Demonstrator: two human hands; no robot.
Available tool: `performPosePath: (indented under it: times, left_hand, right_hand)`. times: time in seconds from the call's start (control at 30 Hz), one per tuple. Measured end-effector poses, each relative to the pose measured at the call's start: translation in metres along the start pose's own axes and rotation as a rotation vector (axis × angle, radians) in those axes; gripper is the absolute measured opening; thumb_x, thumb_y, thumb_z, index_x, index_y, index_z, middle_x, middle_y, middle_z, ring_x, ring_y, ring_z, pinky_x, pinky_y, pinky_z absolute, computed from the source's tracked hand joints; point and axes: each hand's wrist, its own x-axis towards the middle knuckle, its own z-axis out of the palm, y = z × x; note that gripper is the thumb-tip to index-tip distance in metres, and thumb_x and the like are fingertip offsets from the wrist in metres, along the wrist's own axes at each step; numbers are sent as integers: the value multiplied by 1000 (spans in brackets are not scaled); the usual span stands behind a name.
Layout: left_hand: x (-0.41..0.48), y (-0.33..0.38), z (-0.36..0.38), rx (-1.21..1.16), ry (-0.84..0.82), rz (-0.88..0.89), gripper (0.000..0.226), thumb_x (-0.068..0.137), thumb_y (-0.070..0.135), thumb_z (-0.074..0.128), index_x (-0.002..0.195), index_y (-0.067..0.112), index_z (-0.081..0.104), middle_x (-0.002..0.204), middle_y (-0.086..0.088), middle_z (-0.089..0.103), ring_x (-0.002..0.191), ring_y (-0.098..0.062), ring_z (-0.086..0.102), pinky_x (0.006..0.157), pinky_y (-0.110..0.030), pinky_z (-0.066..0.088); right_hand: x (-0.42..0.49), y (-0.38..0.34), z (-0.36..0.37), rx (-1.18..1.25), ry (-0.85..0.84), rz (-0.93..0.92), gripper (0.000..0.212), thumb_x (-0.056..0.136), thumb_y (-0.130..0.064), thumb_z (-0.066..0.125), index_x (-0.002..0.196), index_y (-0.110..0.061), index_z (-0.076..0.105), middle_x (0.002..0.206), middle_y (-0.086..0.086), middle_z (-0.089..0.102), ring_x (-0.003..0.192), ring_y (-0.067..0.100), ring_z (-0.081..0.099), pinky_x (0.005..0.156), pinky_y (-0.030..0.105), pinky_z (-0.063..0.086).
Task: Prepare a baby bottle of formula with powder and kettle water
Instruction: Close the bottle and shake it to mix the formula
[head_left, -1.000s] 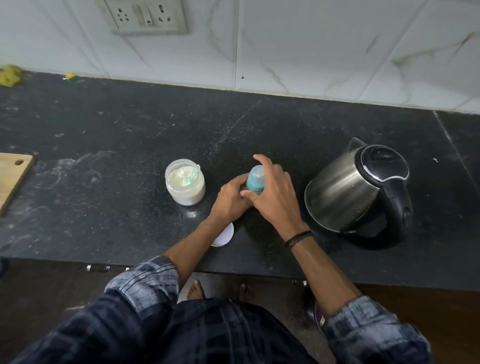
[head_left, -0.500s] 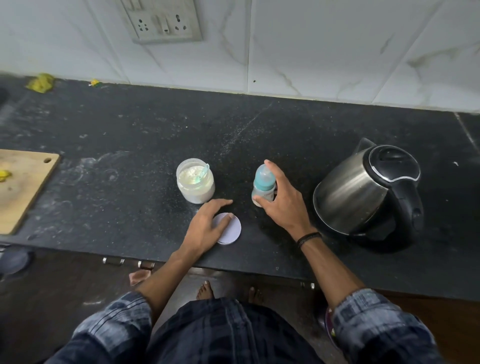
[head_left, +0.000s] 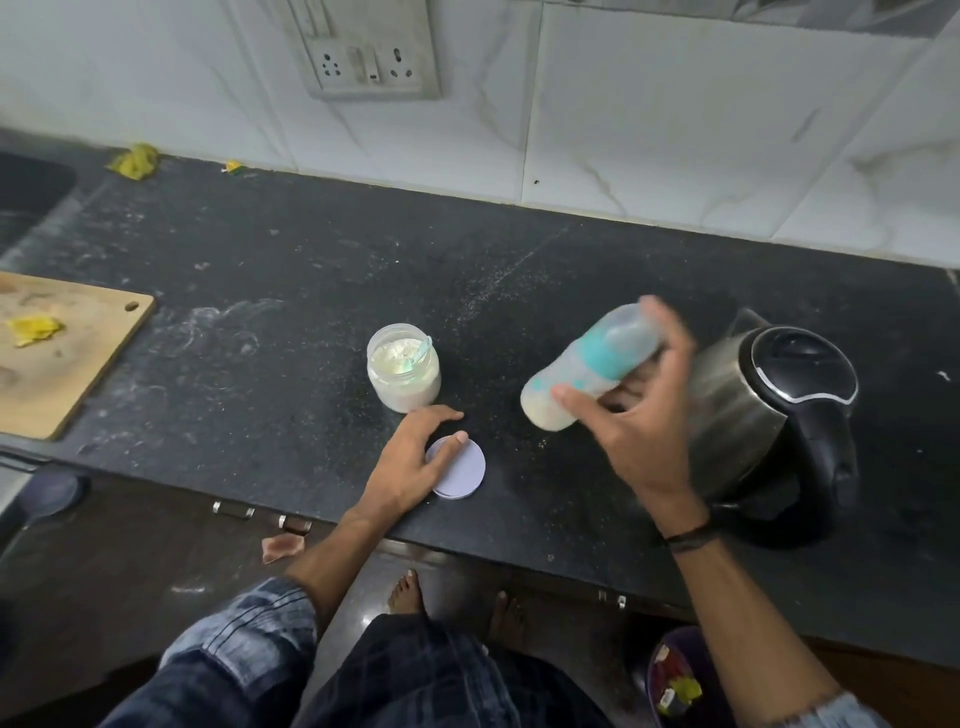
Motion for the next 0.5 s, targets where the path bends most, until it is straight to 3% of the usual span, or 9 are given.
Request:
performPosePath:
  times: [0.1, 0.17, 0.23, 0.27, 0.37, 0.5]
  left_hand:
    - [1, 1, 1, 26, 3, -6, 41, 99, 63, 50, 128, 36, 60, 129, 21, 56, 124, 1, 50, 103, -20, 38]
    - [0, 1, 1, 41, 14, 4, 42, 98, 64, 50, 128, 35, 61, 128, 21, 57, 123, 2, 50, 103, -20, 38]
    - [0, 1, 1, 46, 17, 22, 44, 98, 67, 48, 127, 36, 61, 127, 23, 56, 122, 3, 51, 101, -17, 37]
    - [0, 1, 1, 47, 17, 29, 45, 98, 69, 47, 127, 36, 61, 126, 23, 56, 122, 4, 50, 100, -15, 37]
    - [2, -1, 3, 73, 27, 40, 43, 99, 66, 47, 125, 35, 61, 125, 22, 57, 120, 6, 50, 99, -14, 36]
    - [4, -6, 4, 81, 23, 59, 37, 102, 62, 47, 122, 34, 62, 122, 20, 57, 119, 3, 50, 99, -15, 38]
  right_hand:
    - [11, 1, -5, 209, 173, -64, 102, 81, 1, 87, 154, -32, 24, 141, -19, 60, 122, 21, 68, 95, 35, 60]
    - [15, -6, -3, 195, 83, 29, 104, 78, 5, 87, 155, -27, 25, 139, -9, 60, 116, 21, 70, 93, 35, 61]
    - [14, -9, -5, 145, 1, 75, 105, 75, 8, 89, 153, -30, 31, 134, -14, 62, 113, 21, 71, 91, 33, 61]
    - [15, -13, -6, 177, 54, 57, 103, 75, 6, 89, 152, -31, 31, 135, -17, 61, 114, 21, 71, 92, 33, 61]
    - [19, -16, -7, 312, 294, 13, 102, 80, -2, 88, 155, -32, 25, 148, -1, 55, 125, 23, 66, 100, 47, 59]
    - [12, -20, 3, 203, 73, 115, 102, 73, -3, 92, 151, -38, 36, 137, 3, 64, 114, 24, 72, 90, 33, 61]
